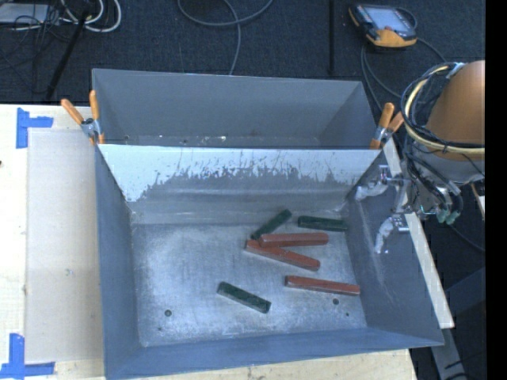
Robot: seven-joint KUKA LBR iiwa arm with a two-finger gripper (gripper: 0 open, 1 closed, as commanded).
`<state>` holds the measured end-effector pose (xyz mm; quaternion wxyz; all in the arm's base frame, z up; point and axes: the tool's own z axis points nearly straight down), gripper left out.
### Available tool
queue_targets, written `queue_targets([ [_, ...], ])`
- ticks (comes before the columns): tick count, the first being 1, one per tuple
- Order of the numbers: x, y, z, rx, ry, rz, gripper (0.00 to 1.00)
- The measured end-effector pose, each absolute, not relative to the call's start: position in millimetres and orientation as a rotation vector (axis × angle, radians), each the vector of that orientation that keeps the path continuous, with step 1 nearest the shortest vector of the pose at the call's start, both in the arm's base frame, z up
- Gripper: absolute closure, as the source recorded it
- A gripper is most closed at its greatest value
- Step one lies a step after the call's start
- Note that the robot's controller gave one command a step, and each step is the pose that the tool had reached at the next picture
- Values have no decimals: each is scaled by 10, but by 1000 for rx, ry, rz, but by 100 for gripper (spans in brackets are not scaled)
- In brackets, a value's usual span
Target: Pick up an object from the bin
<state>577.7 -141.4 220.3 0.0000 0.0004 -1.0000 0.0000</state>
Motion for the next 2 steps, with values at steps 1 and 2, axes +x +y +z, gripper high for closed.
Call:
queue_targets([
  [1, 5780, -1412, 2196, 3, -3142, 0, 0],
  [2, 5742, -1335, 1808, 40, -3133, -4, 0],
])
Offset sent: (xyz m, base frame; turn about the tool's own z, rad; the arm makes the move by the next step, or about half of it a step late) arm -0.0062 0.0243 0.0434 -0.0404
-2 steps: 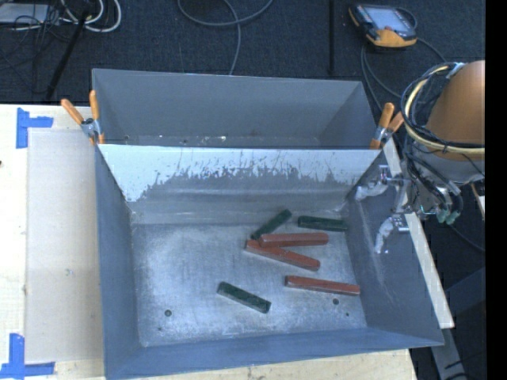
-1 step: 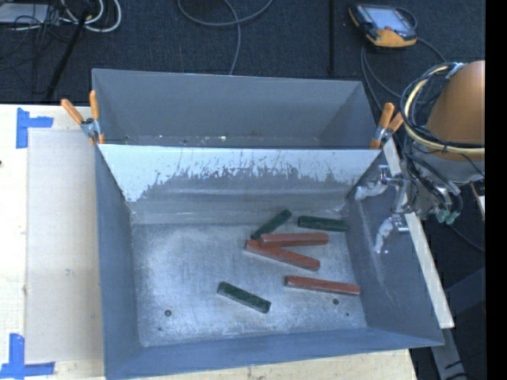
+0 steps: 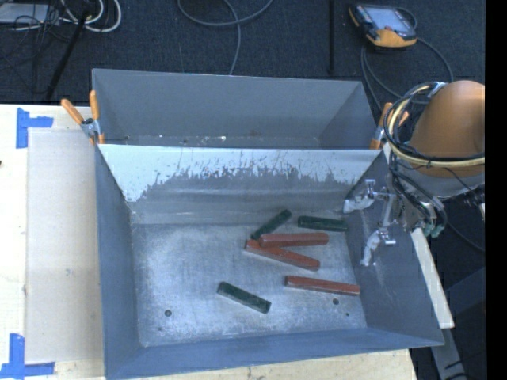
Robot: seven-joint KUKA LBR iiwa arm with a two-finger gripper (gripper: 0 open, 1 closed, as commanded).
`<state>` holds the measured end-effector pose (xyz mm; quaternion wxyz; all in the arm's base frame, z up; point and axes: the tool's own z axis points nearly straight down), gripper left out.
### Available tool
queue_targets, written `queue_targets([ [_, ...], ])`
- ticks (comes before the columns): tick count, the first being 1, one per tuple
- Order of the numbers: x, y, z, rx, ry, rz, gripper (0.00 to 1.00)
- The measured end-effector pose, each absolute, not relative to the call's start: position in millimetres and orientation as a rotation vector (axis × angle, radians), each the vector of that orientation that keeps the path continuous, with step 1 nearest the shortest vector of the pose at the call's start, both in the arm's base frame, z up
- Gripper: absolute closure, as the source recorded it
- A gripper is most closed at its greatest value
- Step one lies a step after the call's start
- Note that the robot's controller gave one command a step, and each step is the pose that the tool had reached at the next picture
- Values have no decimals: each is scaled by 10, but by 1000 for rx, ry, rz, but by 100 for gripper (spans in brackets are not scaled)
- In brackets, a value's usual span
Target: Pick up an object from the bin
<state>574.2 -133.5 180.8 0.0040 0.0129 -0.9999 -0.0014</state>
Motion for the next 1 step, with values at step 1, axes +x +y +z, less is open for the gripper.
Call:
queue_targets([
  [1, 5736, -1271, 1615, 125, -3149, 4, 0],
])
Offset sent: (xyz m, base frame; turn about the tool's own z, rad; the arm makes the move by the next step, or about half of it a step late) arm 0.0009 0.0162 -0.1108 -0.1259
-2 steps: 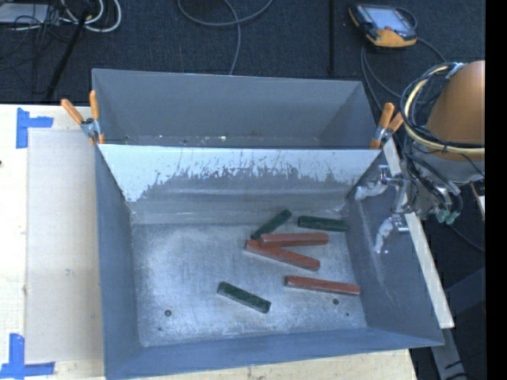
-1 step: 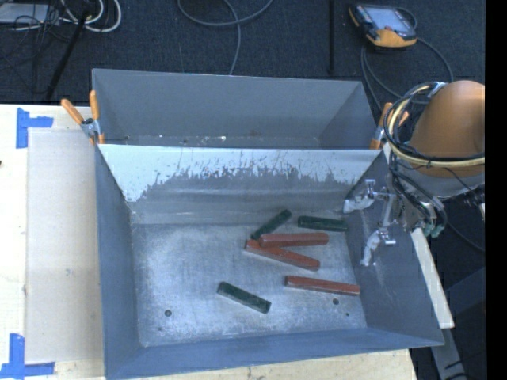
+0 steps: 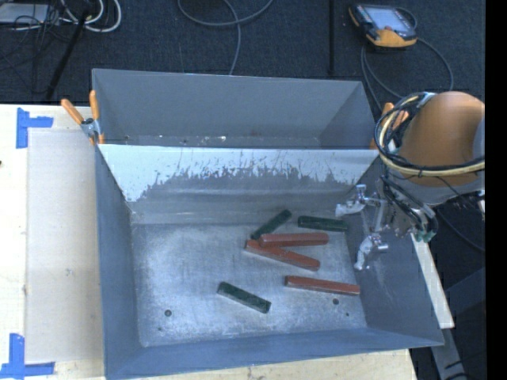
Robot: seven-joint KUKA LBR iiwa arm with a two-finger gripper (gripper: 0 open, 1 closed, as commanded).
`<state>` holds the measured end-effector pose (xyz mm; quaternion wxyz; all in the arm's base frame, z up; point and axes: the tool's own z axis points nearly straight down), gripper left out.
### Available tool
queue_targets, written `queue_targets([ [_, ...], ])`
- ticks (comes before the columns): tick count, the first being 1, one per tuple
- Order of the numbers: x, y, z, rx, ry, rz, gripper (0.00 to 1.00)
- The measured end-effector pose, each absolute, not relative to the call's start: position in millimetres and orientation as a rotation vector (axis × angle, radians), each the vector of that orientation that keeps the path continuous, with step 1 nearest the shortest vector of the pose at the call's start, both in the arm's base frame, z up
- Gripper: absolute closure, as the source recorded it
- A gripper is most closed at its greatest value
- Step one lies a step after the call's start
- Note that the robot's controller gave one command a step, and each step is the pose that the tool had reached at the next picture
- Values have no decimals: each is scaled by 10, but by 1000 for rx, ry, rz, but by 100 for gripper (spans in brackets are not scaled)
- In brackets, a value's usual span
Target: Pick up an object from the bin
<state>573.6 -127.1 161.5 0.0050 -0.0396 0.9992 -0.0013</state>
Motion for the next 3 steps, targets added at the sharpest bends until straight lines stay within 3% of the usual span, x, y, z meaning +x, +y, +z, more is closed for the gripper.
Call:
queue_targets([
  [1, 5743, -1215, 995, -197, 3133, -1, 0],
  [2, 5755, -1292, 755, 42, 3131, -3, 100],
  [3, 5749, -1289, 736, 41, 3132, -3, 0],
])
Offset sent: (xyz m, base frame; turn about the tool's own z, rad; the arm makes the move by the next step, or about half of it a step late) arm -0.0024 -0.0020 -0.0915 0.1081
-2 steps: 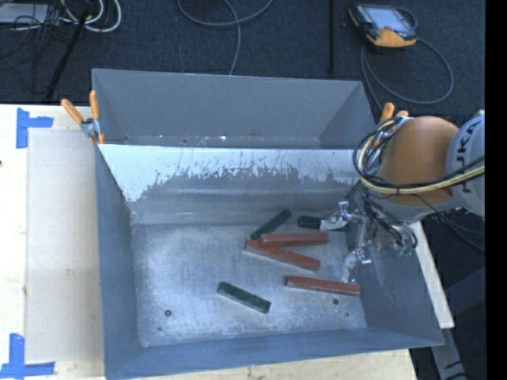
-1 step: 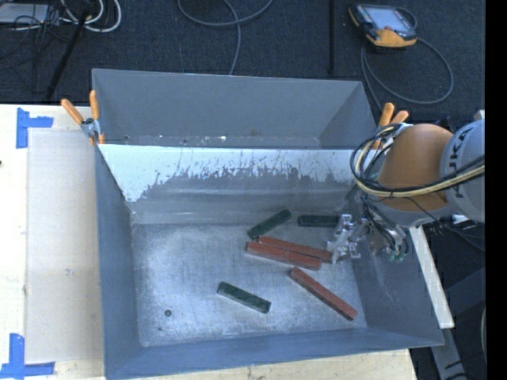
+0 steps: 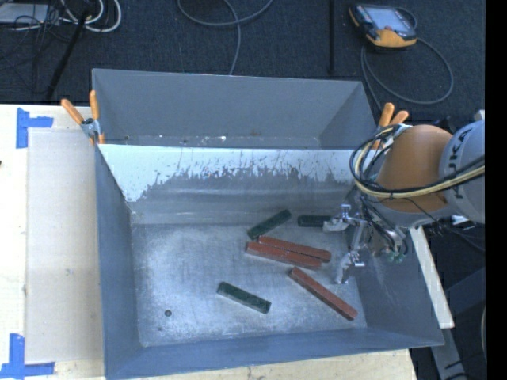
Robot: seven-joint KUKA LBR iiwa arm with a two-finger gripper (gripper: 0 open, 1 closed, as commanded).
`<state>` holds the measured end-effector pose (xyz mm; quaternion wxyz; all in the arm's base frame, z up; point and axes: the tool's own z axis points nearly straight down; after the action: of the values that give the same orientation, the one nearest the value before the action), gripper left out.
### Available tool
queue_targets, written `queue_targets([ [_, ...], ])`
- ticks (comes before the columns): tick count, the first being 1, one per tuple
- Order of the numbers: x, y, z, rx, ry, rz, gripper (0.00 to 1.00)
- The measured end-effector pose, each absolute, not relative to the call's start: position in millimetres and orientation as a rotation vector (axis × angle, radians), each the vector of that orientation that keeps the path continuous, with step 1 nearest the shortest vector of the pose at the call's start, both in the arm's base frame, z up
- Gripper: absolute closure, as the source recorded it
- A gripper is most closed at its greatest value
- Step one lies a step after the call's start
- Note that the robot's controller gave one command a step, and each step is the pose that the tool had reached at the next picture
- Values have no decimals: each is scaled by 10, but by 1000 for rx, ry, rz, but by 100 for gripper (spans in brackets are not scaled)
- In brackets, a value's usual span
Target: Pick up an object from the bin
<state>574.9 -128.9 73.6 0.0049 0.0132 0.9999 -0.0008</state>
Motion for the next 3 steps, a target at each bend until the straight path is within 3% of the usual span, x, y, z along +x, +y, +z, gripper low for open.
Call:
queue_targets([
  [1, 5749, -1288, 737, 40, 3132, -3, 0],
  [2, 5557, -537, 768, 255, 3117, -3, 100],
  [3, 5557, -536, 768, 254, 3118, -4, 100],
])
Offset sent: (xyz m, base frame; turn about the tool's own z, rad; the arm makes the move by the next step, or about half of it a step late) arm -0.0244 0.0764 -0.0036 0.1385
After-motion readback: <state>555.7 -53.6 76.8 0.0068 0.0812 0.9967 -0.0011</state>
